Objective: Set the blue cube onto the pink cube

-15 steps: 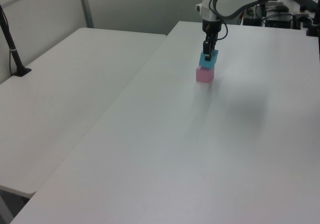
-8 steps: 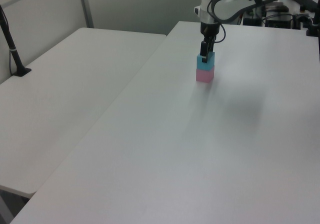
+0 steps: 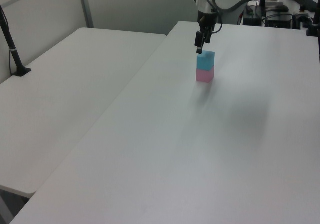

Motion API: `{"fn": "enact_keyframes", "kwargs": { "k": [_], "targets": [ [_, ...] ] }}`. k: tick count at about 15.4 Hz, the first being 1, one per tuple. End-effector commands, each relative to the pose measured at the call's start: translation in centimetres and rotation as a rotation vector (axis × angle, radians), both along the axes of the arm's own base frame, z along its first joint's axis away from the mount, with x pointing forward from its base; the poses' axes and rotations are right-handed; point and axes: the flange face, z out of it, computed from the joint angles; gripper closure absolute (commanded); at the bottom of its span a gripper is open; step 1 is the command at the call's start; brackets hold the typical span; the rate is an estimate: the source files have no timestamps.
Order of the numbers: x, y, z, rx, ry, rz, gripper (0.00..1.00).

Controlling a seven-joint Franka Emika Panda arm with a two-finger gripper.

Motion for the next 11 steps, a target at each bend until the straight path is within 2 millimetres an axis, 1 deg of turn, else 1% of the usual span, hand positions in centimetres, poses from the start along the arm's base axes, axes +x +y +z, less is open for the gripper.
{"fn": "enact_keyframes", "kwargs": {
  "k": [1, 3, 5, 6, 8, 9, 11],
  "targets": [
    [-4.0, 6.1, 5.4, 0.001, 0.059, -0.032, 0.0],
    [-6.6, 8.4, 8.0, 0.006, 0.076, -0.062, 0.0],
    [-8.6, 9.1, 9.9, 0.008, 0.107, -0.123, 0.0],
    [-9.4, 9.1, 10.4, 0.007, 0.127, -0.134, 0.0],
    [-10.2, 8.6, 11.2, 0.011, 0.148, -0.138, 0.0],
    [-10.5, 8.1, 12.0, 0.012, 0.14, -0.137, 0.0],
    [-10.5, 7.8, 12.3, 0.013, 0.135, -0.134, 0.0]
  ]
}}
